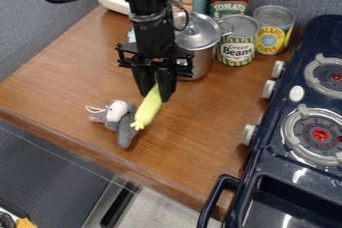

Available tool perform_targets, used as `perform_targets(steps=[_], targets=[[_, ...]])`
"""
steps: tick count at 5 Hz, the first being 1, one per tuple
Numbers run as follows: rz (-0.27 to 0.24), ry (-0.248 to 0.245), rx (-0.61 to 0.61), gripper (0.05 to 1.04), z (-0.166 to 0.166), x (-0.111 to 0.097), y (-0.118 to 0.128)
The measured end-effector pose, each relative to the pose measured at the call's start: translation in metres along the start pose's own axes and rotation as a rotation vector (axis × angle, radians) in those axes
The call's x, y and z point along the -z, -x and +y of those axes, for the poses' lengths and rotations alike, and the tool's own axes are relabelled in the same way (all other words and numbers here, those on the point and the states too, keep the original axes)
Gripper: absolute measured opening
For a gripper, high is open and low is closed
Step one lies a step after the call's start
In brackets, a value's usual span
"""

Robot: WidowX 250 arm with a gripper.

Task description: Move a yellow object to the bottom right of the table

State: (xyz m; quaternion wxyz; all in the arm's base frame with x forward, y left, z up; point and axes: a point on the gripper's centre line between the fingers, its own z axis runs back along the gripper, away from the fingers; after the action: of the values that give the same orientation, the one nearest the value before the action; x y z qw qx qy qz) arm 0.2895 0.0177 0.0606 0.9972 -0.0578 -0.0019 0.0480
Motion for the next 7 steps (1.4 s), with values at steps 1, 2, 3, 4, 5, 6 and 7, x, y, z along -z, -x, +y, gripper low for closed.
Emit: perform_targets(steps=[1, 2, 3, 4, 5, 6, 7], targets=[[-0.033, -0.031, -0.123, 0.354, 0.027, -0.006, -0.005], [-0.085, -0.018, -0.172, 0.354, 0.033, -0.019, -0.021], [-0.075, -0.018, -0.188, 0.354, 0.036, -0.016, -0.028], [-0.074, -0.021, -0.193, 0.354, 0.037, -0.016, -0.031], [-0.062, -0.021, -0.202, 0.354, 0.037, -0.013, -0.031], [-0.064, -0.019, -0.202, 0.354, 0.037, -0.013, -0.032], [-0.066, -0.017, -0.21, 0.354, 0.038, -0.014, -0.032]])
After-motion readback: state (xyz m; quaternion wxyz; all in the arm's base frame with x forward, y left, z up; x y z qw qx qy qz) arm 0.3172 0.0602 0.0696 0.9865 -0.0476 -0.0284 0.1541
